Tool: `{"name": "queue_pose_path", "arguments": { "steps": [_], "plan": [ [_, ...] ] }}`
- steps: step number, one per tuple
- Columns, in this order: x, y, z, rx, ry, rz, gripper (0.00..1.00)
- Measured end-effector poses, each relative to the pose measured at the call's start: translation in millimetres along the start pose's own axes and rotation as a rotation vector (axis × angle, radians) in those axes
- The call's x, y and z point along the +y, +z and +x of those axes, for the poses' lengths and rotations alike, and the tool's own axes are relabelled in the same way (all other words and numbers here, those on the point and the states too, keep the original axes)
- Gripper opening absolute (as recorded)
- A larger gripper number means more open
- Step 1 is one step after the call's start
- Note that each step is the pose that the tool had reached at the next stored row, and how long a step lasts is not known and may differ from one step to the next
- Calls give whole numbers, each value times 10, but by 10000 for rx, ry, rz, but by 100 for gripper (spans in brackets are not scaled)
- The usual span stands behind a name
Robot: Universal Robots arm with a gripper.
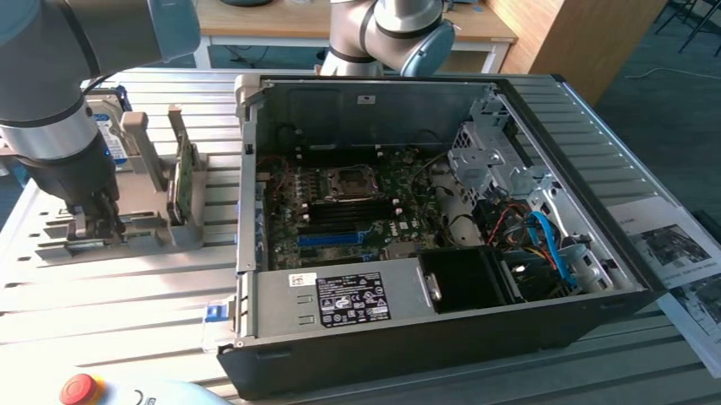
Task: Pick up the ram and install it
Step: 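Pick up the ram and move it above insertion slot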
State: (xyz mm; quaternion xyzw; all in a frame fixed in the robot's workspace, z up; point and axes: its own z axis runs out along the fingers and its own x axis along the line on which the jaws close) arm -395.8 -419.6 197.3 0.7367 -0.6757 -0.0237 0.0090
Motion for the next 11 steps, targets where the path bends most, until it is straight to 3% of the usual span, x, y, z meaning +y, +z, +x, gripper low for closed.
{"name": "queue_pose_path", "arguments": {
  "steps": [11],
  "plan": [
    [0, -11, -1, -2, 40, 2, 24]
  ]
}}
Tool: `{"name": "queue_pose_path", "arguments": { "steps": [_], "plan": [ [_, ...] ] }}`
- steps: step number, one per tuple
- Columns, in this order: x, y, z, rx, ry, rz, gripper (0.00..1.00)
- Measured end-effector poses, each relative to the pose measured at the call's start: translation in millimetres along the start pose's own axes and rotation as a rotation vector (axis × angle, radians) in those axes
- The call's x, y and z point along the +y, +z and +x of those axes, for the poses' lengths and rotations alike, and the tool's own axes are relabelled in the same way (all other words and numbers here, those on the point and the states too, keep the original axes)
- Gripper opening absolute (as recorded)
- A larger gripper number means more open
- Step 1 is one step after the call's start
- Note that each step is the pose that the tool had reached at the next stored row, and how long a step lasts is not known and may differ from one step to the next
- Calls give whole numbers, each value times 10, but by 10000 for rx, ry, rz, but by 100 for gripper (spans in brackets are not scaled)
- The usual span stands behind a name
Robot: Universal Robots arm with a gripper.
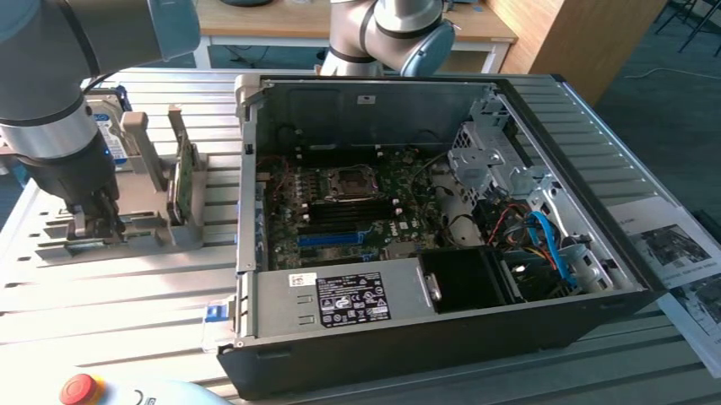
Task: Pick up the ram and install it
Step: 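Pick up the ram and move it above insertion slot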
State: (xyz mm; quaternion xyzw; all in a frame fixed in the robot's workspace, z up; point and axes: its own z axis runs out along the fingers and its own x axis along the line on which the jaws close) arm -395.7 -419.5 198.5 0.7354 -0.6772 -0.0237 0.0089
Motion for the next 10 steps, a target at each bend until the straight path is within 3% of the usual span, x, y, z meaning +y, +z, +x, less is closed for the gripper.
{"name": "queue_pose_path", "arguments": {
  "steps": [10],
  "plan": [
    [1, -12, 0, 0, 50, -2, 24]
  ]
}}
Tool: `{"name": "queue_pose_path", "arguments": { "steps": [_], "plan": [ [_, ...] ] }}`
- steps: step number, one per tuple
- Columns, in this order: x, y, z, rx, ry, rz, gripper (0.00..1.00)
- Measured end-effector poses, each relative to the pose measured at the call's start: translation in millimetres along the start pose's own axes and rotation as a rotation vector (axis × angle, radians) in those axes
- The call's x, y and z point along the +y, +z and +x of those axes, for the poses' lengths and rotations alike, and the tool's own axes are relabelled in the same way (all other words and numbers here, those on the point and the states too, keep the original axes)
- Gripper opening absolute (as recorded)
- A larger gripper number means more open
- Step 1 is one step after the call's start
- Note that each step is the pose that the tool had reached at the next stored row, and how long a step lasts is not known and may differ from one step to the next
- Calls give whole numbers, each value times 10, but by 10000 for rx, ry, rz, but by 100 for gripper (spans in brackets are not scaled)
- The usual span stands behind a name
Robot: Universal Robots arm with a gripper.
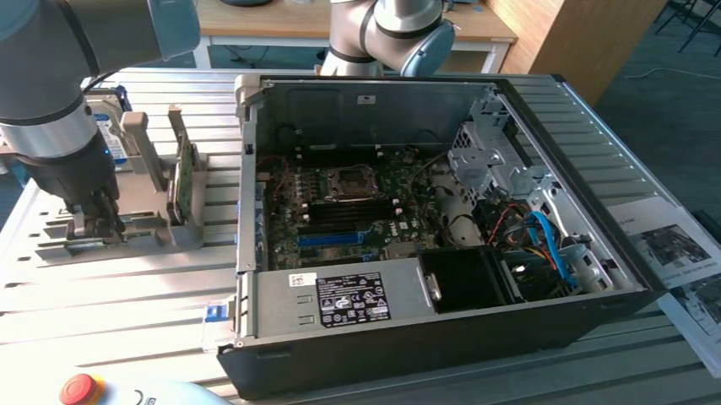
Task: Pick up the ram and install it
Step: 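Pick up the ram and move it above insertion slot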
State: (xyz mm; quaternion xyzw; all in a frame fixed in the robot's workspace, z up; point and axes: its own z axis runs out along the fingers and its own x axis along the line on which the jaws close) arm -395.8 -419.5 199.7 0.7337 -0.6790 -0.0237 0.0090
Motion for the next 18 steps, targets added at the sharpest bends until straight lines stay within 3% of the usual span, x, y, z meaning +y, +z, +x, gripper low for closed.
{"name": "queue_pose_path", "arguments": {
  "steps": [18],
  "plan": [
    [2, -2, 17, -3, -1, -25, 24]
  ]
}}
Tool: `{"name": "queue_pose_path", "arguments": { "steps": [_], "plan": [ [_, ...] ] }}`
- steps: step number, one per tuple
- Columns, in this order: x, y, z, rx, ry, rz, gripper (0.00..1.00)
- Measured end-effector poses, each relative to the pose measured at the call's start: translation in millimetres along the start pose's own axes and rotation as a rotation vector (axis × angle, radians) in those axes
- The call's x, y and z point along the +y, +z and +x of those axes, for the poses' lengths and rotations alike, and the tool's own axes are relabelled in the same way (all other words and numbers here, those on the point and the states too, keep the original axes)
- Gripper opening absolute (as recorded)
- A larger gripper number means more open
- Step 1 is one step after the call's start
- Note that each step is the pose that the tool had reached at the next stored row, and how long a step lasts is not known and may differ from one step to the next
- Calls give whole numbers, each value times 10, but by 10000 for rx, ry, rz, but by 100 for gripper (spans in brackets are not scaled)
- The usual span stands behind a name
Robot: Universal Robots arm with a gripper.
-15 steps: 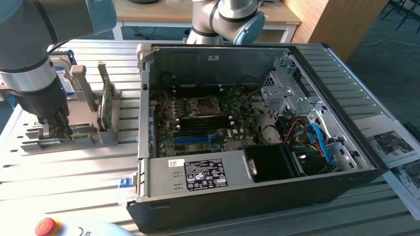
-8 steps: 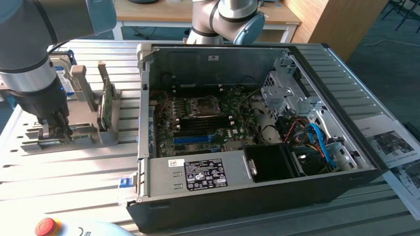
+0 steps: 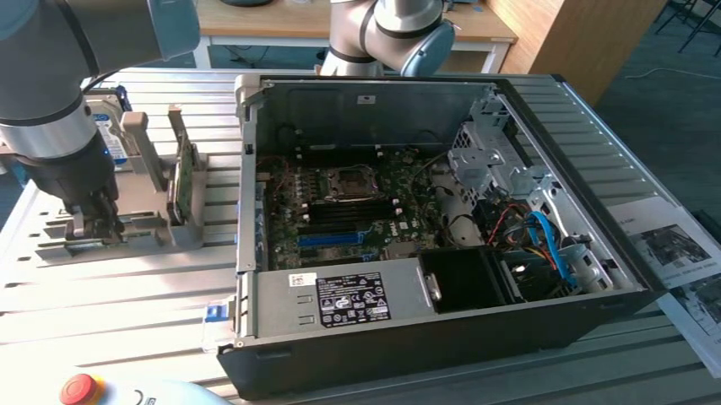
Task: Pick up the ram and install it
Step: 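Pick up the ram and move it above insertion slot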
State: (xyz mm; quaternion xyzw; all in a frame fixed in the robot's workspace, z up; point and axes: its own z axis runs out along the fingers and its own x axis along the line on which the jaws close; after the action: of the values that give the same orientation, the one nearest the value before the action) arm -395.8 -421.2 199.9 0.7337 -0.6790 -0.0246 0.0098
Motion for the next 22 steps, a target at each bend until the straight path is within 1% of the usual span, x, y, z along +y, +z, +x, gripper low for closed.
{"name": "queue_pose_path", "arguments": {
  "steps": [4, 10, 22],
  "plan": [
    [-2, 0, 5, -1, 3, 2, 24],
    [-26, -1, 7, -1, 2, 2, 24],
    [-27, -14, 7, -2, 1, 3, 24]
  ]
}}
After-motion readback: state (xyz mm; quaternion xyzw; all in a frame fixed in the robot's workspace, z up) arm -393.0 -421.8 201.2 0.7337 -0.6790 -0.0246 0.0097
